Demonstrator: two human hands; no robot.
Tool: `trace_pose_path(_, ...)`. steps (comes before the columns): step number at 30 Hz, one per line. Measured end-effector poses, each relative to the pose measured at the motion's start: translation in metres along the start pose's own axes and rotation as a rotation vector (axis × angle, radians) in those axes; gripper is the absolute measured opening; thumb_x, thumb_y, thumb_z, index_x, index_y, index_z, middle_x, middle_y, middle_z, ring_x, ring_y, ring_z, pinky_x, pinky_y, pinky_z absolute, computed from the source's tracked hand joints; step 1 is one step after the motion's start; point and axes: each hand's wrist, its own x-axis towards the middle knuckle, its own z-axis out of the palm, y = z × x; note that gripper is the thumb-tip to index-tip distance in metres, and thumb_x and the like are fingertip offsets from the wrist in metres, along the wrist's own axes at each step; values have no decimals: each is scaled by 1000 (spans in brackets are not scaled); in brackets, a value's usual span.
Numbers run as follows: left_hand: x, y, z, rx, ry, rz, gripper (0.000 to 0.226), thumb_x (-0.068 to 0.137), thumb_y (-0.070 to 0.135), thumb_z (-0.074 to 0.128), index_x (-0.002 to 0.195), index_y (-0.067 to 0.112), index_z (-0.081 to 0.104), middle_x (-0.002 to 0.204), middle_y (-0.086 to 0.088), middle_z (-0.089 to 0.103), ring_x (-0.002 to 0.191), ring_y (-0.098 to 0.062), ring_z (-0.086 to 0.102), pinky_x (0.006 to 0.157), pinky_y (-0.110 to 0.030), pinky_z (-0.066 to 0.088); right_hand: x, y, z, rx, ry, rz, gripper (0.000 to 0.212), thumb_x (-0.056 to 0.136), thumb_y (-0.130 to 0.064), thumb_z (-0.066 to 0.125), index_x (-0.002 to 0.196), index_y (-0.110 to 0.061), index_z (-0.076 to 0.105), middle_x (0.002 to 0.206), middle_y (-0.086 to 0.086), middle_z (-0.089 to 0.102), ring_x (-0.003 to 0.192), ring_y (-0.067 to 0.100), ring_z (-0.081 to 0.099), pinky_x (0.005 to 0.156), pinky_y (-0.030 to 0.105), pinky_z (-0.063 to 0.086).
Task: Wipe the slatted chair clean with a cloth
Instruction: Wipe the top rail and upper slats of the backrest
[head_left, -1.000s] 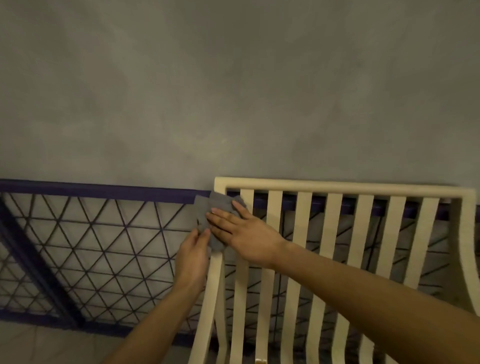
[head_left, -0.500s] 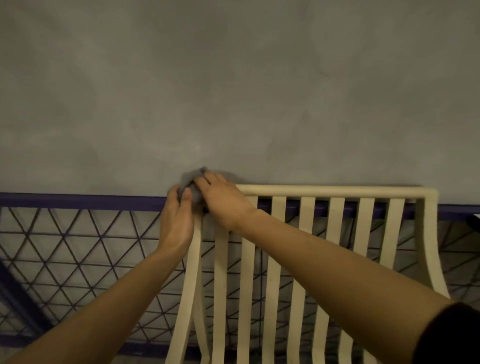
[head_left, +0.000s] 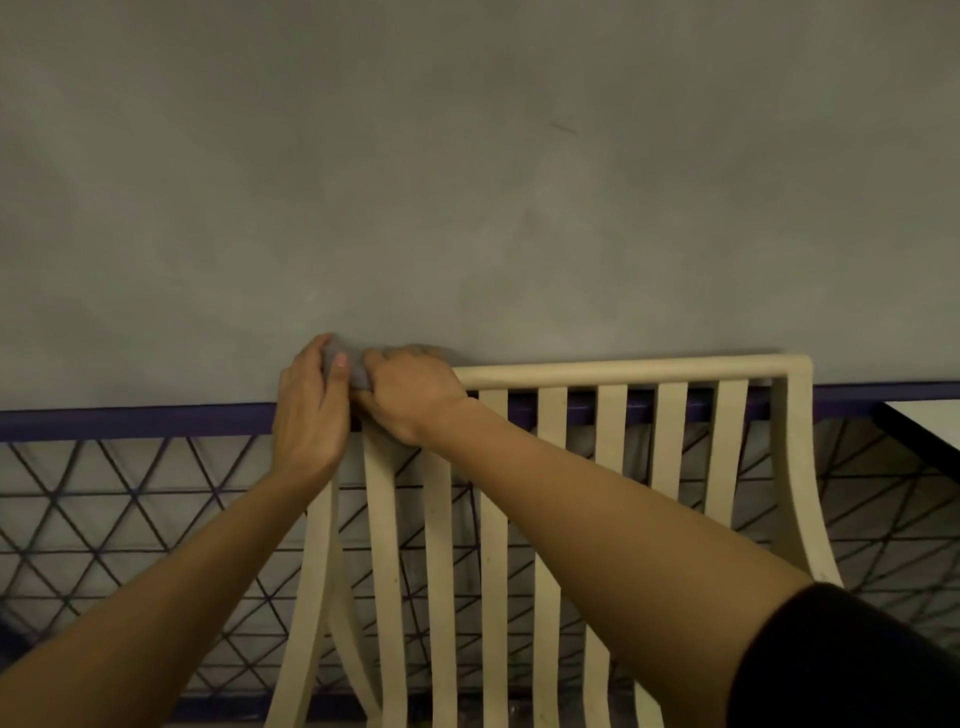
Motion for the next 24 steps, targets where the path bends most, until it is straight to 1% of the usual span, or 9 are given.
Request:
trace_pose_path(1, 0, -4, -1, 36, -24, 34, 53, 100, 48, 26, 134, 13, 47, 128, -12, 56, 119, -27, 50, 100, -42, 43, -3, 3, 0, -2, 0, -7, 39, 99, -42, 39, 121, -12, 50, 121, 12, 60, 109, 30, 55, 89, 38, 39)
trace_pose_path(3, -3, -6, -3, 136, -65, 101, 42, 103, 38, 29, 114, 7, 57, 113, -13, 57, 108, -30, 51, 89, -35, 39, -8, 10, -1, -2, -18, -15, 40, 99, -43, 40, 123, -12, 49, 122, 12, 60, 110, 30, 54, 91, 39, 39)
trace_pose_path(4, -5, -5, -3, 174, -78, 123, 40, 104, 34, 29, 106, 6, 58, 107, -14, 56, 104, -31, 50, 86, -33, 37, -10, 12, -1, -2, -30, -12, 41, 98, -44, 41, 122, -12, 49, 121, 12, 60, 110, 30, 54, 91, 39, 39)
trace_pose_path(5, -6, -3, -4, 202, -91, 139, 41, 104, 33, 29, 102, 6, 60, 105, -14, 55, 103, -31, 49, 86, -33, 36, -12, 14, -1, -5, -38, -11, 41, 98, -45, 42, 121, -12, 48, 120, 12, 60, 109, 31, 55, 90, 38, 40)
trace_pose_path(9, -11, 6, -10, 285, -139, 171, 51, 101, 40, 26, 106, 6, 63, 107, -12, 56, 106, -29, 47, 92, -37, 38, -22, 20, -7, -27, -37, -7, 41, 95, -46, 44, 119, -12, 49, 117, 12, 61, 106, 31, 56, 90, 39, 40)
trace_pose_path(14, -24, 21, -17, 390, -195, 202, 43, 103, 39, 29, 112, 10, 59, 112, -10, 54, 112, -28, 45, 87, -43, 46, -45, 31, -21, -51, -84, 54, 38, 96, -42, 47, 122, -14, 47, 123, 9, 58, 111, 27, 53, 93, 38, 38)
trace_pose_path(17, -28, 25, -21, 459, -229, 185, 37, 99, 37, 42, 121, 11, 54, 121, -10, 51, 119, -28, 43, 84, -47, 48, -61, 43, -37, -58, -153, 96, 35, 98, -40, 44, 121, -14, 47, 123, 9, 57, 112, 28, 52, 93, 38, 38)
trace_pose_path(21, -32, 27, -24, 528, -282, 159, 53, 89, 36, 60, 134, 13, 44, 135, -8, 45, 128, -26, 37, 88, -48, 48, -89, 73, -61, -91, -219, 153, 39, 99, -46, 37, 121, -15, 46, 120, 9, 57, 109, 28, 52, 91, 38, 36)
trace_pose_path(24, -31, 23, -30, 616, -303, 149, 66, 83, 22, 67, 141, 13, 37, 141, -9, 39, 132, -26, 33, 87, -49, 47, -107, 101, -73, -126, -225, 204, 42, 99, -50, 35, 117, -15, 48, 118, 9, 58, 107, 28, 53, 89, 39, 35)
